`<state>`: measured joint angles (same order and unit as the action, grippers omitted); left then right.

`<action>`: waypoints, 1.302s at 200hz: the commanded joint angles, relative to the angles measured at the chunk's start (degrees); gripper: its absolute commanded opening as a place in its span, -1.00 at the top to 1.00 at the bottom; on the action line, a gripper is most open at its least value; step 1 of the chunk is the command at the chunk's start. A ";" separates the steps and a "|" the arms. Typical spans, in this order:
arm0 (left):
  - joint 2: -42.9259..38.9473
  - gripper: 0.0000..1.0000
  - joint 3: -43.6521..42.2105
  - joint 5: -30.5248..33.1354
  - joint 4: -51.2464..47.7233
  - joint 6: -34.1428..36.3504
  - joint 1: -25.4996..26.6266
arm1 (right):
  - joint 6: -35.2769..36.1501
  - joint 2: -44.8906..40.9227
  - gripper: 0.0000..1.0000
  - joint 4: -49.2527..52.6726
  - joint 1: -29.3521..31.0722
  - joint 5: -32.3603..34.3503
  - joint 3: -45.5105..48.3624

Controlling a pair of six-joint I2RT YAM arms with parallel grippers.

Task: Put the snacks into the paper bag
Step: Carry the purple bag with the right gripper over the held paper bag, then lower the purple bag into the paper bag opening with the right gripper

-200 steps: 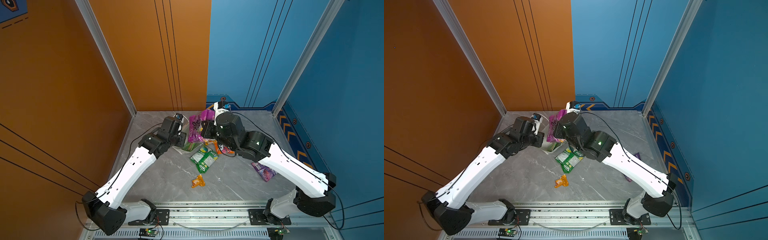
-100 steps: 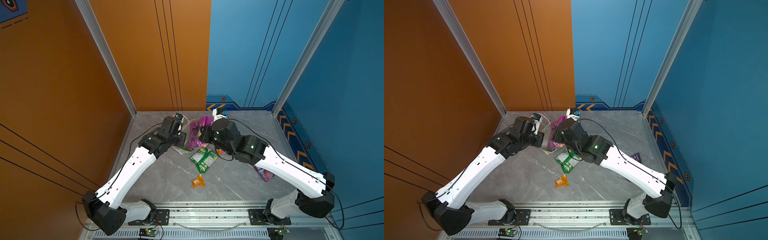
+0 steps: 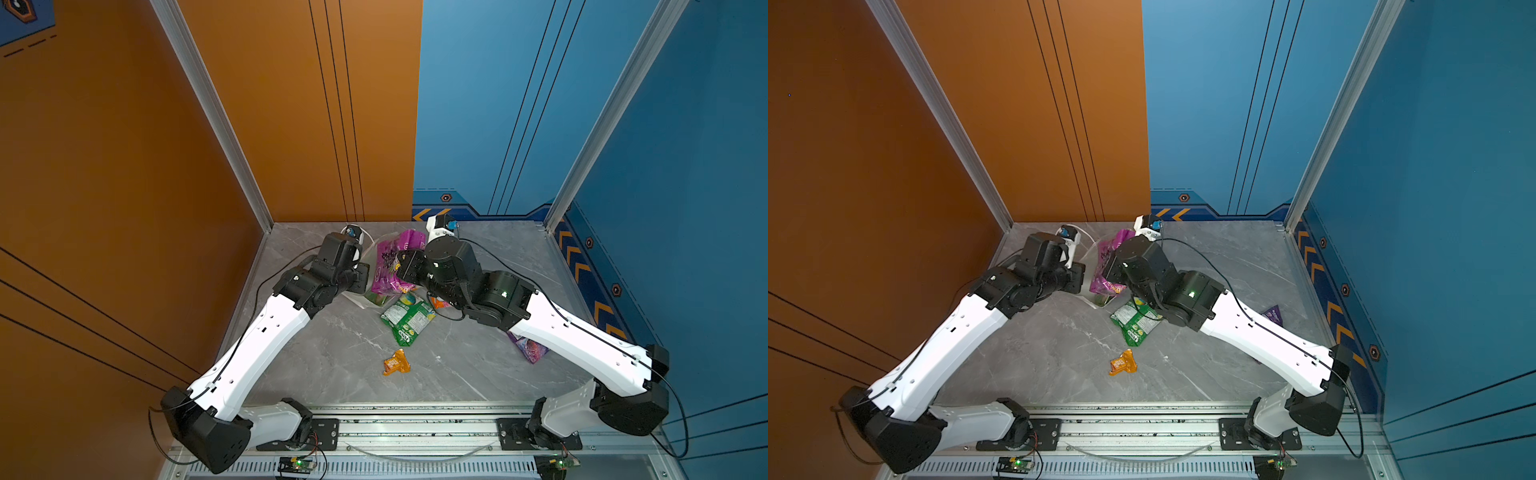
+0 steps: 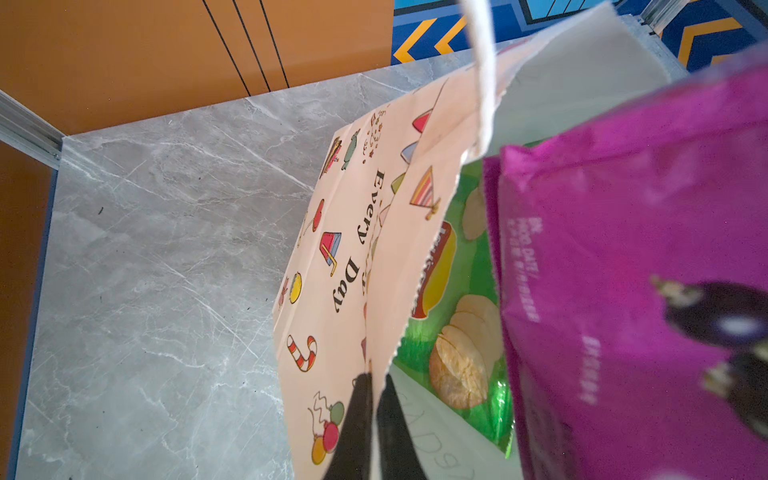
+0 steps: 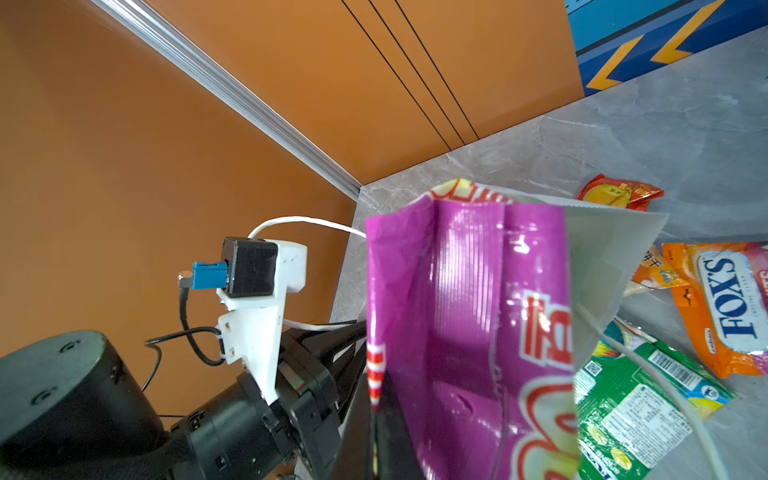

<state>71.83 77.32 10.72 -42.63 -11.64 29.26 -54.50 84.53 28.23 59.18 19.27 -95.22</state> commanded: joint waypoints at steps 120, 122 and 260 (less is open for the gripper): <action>-4.61 1.00 -1.56 -2.54 3.08 -0.84 0.17 | -1.78 2.83 1.00 -9.09 0.80 2.59 -3.33; -4.60 1.00 -1.56 -2.52 3.08 -0.84 0.23 | -1.76 2.90 1.00 -9.12 0.77 2.72 -3.33; -3.22 1.00 -1.21 -0.65 1.93 -2.53 -0.50 | -2.18 10.92 1.00 -9.86 2.75 12.64 -5.04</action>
<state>68.51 76.07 9.21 -41.78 -13.37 29.15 -55.81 95.29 22.90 61.32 28.40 -96.29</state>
